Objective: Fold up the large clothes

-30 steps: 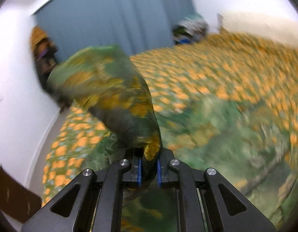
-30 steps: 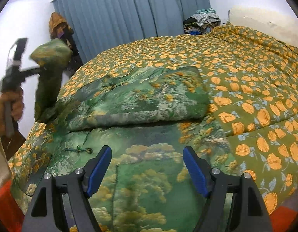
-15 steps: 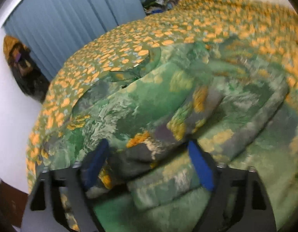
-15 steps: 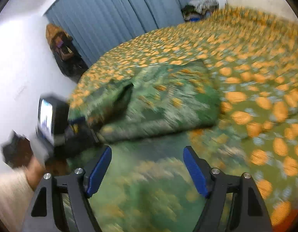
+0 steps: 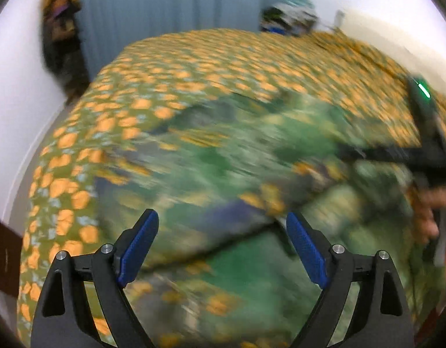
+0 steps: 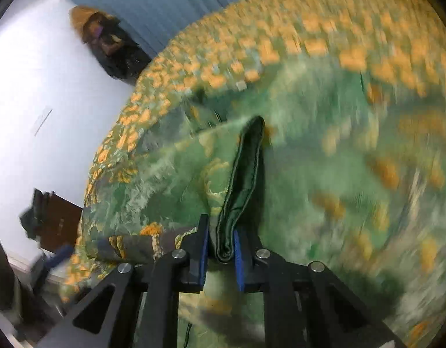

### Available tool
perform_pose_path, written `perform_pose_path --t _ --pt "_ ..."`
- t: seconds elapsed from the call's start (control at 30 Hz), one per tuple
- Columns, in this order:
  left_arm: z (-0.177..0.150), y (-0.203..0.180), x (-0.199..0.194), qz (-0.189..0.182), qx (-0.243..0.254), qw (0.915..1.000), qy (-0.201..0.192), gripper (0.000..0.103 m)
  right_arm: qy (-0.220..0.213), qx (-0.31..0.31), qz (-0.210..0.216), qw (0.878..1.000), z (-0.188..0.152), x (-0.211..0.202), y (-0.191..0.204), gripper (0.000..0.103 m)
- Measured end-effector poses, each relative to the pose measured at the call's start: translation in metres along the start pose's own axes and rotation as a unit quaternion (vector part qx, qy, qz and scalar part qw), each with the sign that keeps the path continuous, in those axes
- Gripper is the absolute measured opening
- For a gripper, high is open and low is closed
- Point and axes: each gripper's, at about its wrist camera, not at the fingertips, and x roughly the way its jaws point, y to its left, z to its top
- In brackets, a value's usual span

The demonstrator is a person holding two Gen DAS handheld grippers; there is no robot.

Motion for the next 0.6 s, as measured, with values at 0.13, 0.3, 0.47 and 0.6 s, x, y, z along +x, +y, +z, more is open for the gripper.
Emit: perform_pose_path --t 0.13,0.3,0.47,0.6 --pt "0.017 0.024 0.033 0.026 -0.034 0.9991 0.003 0.079 0.034 -0.017 -0.033 0.999 -0.007 0.017 -0.003 0.023" --pt "0.012 0.036 0.068 0.033 -0.036 0.9985 0.023 0.076 -0.006 -0.053 -0.108 0.993 -0.013 -0.022 0.002 0.048" --pt "-0.010 0.031 0.086 0.052 0.002 0.9981 0.034 0.076 -0.050 -0.110 -0.044 0.992 -0.010 -0.040 0.036 0.048" --pt "-0.012 0.036 0.096 0.048 -0.008 0.9978 0.046 0.078 0.010 -0.129 -0.037 0.991 -0.020 0.017 0.044 0.048"
